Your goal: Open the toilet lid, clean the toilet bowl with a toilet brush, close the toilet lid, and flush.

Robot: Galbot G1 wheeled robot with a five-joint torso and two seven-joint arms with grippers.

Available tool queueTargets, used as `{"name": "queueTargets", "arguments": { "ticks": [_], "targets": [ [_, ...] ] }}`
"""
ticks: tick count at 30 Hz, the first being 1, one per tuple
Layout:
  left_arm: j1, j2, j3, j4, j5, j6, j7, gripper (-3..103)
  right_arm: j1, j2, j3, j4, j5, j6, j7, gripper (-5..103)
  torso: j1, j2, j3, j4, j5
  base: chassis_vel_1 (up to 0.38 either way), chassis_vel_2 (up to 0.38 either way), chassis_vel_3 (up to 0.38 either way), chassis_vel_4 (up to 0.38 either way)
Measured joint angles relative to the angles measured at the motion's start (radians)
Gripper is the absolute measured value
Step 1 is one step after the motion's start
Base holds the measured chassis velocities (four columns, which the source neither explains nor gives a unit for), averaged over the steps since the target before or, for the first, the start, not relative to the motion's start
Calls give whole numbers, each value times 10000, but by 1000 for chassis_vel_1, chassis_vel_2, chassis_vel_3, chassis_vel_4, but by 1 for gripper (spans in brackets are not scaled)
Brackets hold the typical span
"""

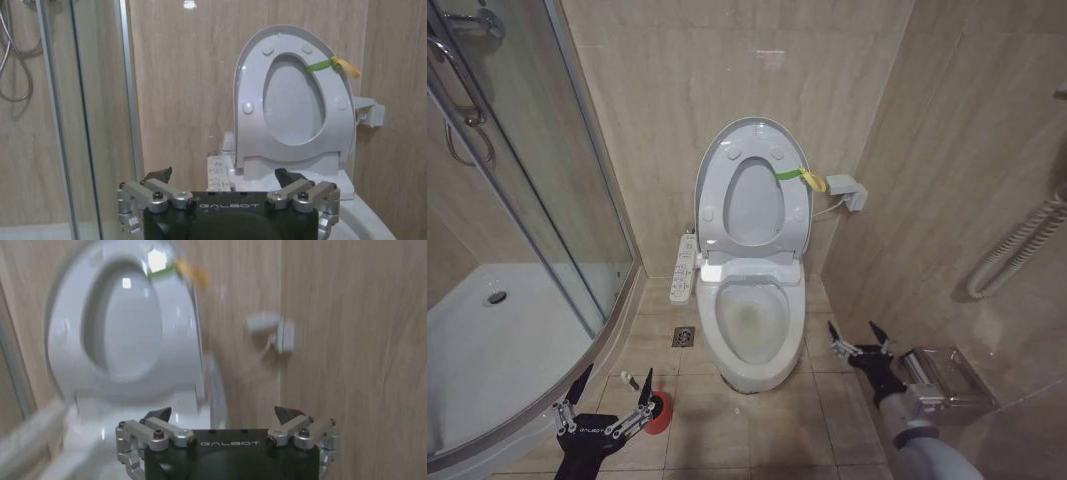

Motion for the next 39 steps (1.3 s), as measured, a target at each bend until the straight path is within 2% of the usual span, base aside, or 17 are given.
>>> {"name": "queueTargets", "arguments": {
  "ticks": [4, 8, 14, 22, 31, 39],
  "targets": [
    [0, 0, 1, 0, 0, 0, 0, 100, -329, -222, 68, 793, 296, -3, 212, 100, -1, 0, -1, -1, -2, 0, 0, 0, 0],
    [0, 0, 1, 0, 0, 0, 0, 100, -355, -493, -6, 856, 448, 4, 470, 100, -1, 0, 0, 0, -1, 0, 0, 0, 0],
    [0, 0, 0, 0, 0, 0, 0, 100, 222, -1037, -268, 116, 671, 30, 1044, 100, -1, 0, 0, 3, 1, 0, 0, 0, 0],
    [0, 0, 1, 0, 0, 0, 0, 100, 765, -1834, -463, -576, 1221, 149, 1429, 100, -1, 0, 0, 2, 1, 0, 0, 0, 0],
    [0, 0, 0, 0, 0, 0, 0, 100, 1052, -2280, -539, -973, 1549, 732, 1547, 100, -1, 0, 0, -1, 1, 0, 0, 0, 0],
    [0, 0, 1, 0, 0, 0, 0, 100, 1332, -2283, -654, -1177, 1467, 749, 1378, 100, -1, 0, 0, 2, 0, 0, 0, 0, 0]
  ]
}}
